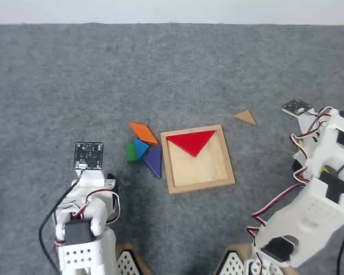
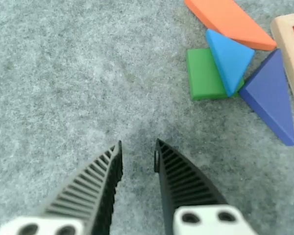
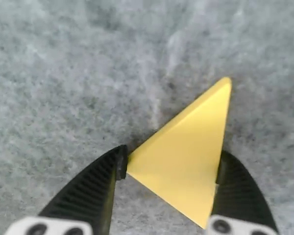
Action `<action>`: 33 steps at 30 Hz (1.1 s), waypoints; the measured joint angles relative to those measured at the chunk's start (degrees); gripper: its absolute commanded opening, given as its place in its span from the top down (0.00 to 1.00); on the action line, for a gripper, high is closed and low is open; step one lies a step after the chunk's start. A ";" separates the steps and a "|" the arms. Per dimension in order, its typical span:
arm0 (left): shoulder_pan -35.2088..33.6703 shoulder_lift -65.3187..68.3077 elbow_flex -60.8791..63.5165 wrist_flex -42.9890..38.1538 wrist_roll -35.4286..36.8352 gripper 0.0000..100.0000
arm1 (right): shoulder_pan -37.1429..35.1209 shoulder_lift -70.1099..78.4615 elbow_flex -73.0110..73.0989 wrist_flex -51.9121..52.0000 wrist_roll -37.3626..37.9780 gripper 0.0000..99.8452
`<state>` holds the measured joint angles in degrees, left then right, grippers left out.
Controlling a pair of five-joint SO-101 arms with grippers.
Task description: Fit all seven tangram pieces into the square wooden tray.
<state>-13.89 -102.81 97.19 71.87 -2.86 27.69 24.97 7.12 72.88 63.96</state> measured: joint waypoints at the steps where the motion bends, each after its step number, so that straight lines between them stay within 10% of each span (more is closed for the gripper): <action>1: 0.00 0.00 0.00 0.00 0.00 0.90 | 0.00 0.00 0.00 0.00 -0.09 0.83; 13: 0.00 0.00 0.00 0.00 0.00 0.90 | 0.00 -4.04 1.14 1.85 -5.19 0.78; 23: 0.00 0.00 0.00 0.00 0.00 0.90 | 0.35 -17.76 1.93 17.23 10.64 0.63; 33: 0.00 0.00 0.00 0.00 0.00 0.90 | 4.48 -18.20 12.31 11.08 22.15 0.63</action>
<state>-13.89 -102.81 97.19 71.87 -2.86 32.18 6.77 19.43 83.96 86.11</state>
